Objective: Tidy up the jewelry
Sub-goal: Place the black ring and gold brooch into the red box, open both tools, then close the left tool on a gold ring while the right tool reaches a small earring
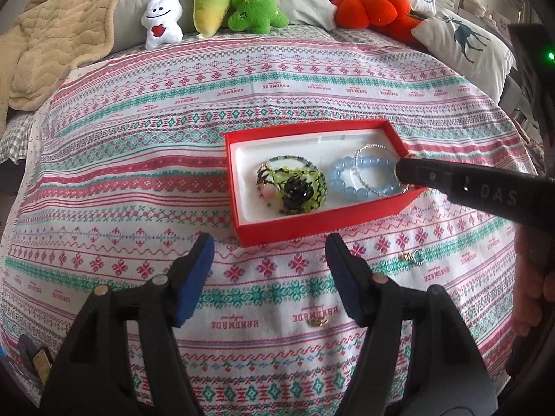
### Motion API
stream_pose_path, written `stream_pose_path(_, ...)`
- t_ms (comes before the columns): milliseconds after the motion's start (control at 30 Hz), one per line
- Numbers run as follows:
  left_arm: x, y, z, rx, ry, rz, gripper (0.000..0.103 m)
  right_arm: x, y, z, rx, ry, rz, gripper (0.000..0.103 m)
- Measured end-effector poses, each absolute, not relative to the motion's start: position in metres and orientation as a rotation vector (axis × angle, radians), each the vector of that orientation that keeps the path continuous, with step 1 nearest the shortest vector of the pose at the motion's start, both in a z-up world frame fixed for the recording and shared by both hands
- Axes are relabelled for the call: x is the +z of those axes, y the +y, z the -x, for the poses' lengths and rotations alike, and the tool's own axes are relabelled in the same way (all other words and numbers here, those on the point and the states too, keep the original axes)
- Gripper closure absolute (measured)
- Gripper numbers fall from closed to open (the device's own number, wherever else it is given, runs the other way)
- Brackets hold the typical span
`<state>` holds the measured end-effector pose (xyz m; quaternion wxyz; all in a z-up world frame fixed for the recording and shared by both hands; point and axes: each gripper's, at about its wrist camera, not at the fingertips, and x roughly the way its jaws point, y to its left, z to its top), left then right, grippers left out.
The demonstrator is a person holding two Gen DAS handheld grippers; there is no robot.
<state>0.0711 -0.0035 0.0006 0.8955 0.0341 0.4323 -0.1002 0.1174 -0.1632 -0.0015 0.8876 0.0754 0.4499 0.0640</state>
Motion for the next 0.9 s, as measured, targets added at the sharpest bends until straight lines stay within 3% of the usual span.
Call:
stream_pose_path(300,0.000,-0.001,-0.069,-0.212,0.909,-0.078,0.034,-0.006,-0.157,-0.123,0.128,0.934,-0.132,0.073)
stream_pose_path(367,0.000,-0.003,-0.068,-0.214,0.912,-0.083,0.033,-0.004,-0.157,-0.123,0.130,0.938,-0.129,0.068)
stream_pose_path(433,0.001,-0.003,-0.067,-0.210,0.916,-0.088,0.030,0.000,-0.159,-0.120,0.133,0.930,-0.136,0.045)
stream_pose_path(667,0.001,0.002,-0.064,-0.213,0.964,-0.053,0.024,0.015,-0.162,-0.103,0.152,0.918,-0.141,0.042)
stream_pose_path(900,-0.005,0.009,-0.058,-0.228,1.015,-0.004,0.023,0.020,-0.177,-0.079,0.135,0.920,-0.157,0.030)
